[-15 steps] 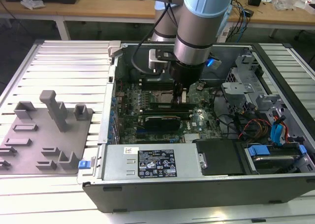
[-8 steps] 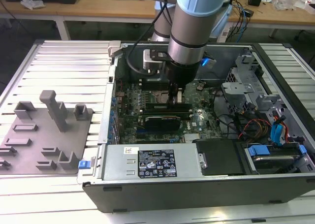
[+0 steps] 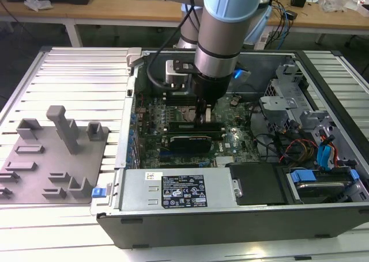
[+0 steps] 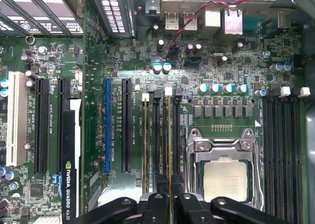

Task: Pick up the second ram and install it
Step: 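Insert the second ram into the second slot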

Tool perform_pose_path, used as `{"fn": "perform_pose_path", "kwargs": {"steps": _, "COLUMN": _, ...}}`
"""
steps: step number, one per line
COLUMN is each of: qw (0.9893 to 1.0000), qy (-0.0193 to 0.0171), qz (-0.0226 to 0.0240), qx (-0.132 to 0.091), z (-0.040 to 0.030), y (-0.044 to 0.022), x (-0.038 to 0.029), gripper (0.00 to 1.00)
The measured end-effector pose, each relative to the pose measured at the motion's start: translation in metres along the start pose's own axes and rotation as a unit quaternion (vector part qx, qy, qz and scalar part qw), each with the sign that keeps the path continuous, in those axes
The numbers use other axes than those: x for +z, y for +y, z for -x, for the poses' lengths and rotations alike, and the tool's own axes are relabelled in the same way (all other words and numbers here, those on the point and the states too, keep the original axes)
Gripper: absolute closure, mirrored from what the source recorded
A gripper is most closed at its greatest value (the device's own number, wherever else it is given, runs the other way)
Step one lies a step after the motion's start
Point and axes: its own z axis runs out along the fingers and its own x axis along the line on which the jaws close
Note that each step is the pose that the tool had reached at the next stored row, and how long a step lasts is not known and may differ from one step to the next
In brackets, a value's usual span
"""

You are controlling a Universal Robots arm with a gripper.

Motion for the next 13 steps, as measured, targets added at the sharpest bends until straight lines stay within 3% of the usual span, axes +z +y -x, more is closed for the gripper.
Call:
{"fn": "perform_pose_path", "kwargs": {"steps": 5, "qw": 1.0000, "qy": -0.0002, "qz": -0.0001, "qx": 0.002, "z": -0.0001, "y": -0.0002, "x": 0.0032, "gripper": 0.86}}
{"fn": "perform_pose_path", "kwargs": {"steps": 6, "qw": 0.9999, "qy": -0.0010, "qz": -0.0006, "qx": 0.013, "z": -0.0002, "y": -0.0003, "x": 0.0060, "gripper": 0.86}}
{"fn": "perform_pose_path", "kwargs": {"steps": 13, "qw": 1.0000, "qy": -0.0005, "qz": -0.0001, "qx": 0.003, "z": -0.0004, "y": -0.0010, "x": 0.0092, "gripper": 0.86}}
